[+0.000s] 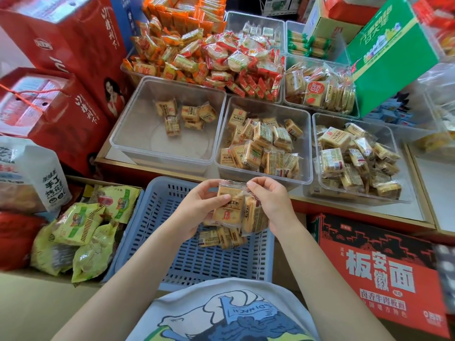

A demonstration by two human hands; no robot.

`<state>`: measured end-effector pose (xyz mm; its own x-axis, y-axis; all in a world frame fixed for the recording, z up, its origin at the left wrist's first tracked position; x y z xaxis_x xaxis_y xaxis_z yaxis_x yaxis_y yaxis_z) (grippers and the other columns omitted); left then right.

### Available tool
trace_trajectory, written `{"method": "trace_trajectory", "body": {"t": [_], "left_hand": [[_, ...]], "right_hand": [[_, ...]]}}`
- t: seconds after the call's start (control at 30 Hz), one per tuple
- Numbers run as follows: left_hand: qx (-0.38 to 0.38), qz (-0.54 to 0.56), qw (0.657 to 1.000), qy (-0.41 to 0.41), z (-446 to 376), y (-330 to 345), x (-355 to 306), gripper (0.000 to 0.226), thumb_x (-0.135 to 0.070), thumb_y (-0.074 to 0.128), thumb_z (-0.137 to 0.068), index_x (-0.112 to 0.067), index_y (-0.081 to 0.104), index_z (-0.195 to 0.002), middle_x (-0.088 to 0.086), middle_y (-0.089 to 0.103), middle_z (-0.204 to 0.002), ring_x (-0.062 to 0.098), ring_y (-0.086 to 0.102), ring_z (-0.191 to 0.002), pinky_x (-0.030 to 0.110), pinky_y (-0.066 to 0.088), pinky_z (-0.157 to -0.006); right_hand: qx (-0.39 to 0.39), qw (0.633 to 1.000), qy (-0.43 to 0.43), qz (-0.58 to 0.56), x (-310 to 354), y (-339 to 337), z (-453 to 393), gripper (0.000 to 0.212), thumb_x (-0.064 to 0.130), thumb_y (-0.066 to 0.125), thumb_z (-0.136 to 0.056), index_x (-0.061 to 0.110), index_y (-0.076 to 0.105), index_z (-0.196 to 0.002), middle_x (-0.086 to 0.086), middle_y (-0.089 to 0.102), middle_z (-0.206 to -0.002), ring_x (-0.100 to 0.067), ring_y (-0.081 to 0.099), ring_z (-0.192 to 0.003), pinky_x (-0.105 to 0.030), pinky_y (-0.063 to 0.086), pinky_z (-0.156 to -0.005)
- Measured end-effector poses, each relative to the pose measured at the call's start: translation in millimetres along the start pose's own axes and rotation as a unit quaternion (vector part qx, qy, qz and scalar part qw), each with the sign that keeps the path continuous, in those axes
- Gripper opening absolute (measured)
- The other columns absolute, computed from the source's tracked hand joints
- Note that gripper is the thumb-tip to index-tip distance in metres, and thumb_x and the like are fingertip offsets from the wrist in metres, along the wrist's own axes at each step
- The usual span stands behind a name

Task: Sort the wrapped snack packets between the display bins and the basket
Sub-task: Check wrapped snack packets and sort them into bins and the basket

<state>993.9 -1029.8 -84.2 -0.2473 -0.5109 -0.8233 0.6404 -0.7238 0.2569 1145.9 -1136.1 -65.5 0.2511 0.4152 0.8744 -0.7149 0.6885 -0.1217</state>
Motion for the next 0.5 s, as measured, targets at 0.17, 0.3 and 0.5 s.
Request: {"method": "trace_trajectory", "body": {"t": [0.17, 0.3, 0.5], "left_hand": [[-0.057, -0.058, 0.996, -0.026, -4.1, -6.7, 9.1, 0.044, -0.022, 0.071, -0.095, -0.021, 0.052, -0.135, 0.006, 0.078, -0.108, 0.024, 0.076, -0.097, 0.05, 0.059, -0.094], [-0.008, -0.082, 0.996, -0.044, -0.1, 7.6, 8.4, 0.067, -0.038, 0.082, -0.079, -0.023, 0.048, -0.134, 0.007, 0.076, -0.111, 0.017, 0.075, -0.088, 0.03, 0.059, -0.073], [-0.091, -0.047, 0.995, -0.006, -1.2, -1.1, 7.5, 0.085, -0.041, 0.087, -0.064, -0.02, 0.048, -0.137, 0.006, 0.074, -0.111, 0.017, 0.077, -0.09, 0.033, 0.061, -0.072]], "right_hand": [[-0.006, 0.997, 0.077, -0.016, -3.1, 4.0, -2.4, 0.03, 0.04, 0.054, -0.104, 0.012, 0.064, -0.097, -0.01, 0.072, -0.096, -0.024, 0.068, -0.096, -0.05, 0.055, -0.097], [0.025, 0.988, 0.124, -0.094, 0.0, 17.0, -0.8, 0.03, 0.031, 0.051, -0.105, 0.007, 0.058, -0.122, -0.02, 0.068, -0.114, -0.028, 0.066, -0.104, -0.049, 0.055, -0.095], [0.083, 0.985, 0.103, -0.111, 7.2, 19.6, 0.0, 0.03, 0.014, 0.058, -0.101, -0.005, 0.058, -0.124, -0.019, 0.066, -0.106, -0.026, 0.063, -0.099, -0.043, 0.054, -0.092]]}}
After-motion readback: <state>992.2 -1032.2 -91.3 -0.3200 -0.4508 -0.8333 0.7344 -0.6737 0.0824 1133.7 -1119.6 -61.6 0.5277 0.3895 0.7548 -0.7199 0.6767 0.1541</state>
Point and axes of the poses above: each hand's wrist, its own z-axis away from the middle knuckle, its own y-axis out of the palm, x = y × z, the point moved 1 cm from there along -z, towards the middle knuckle
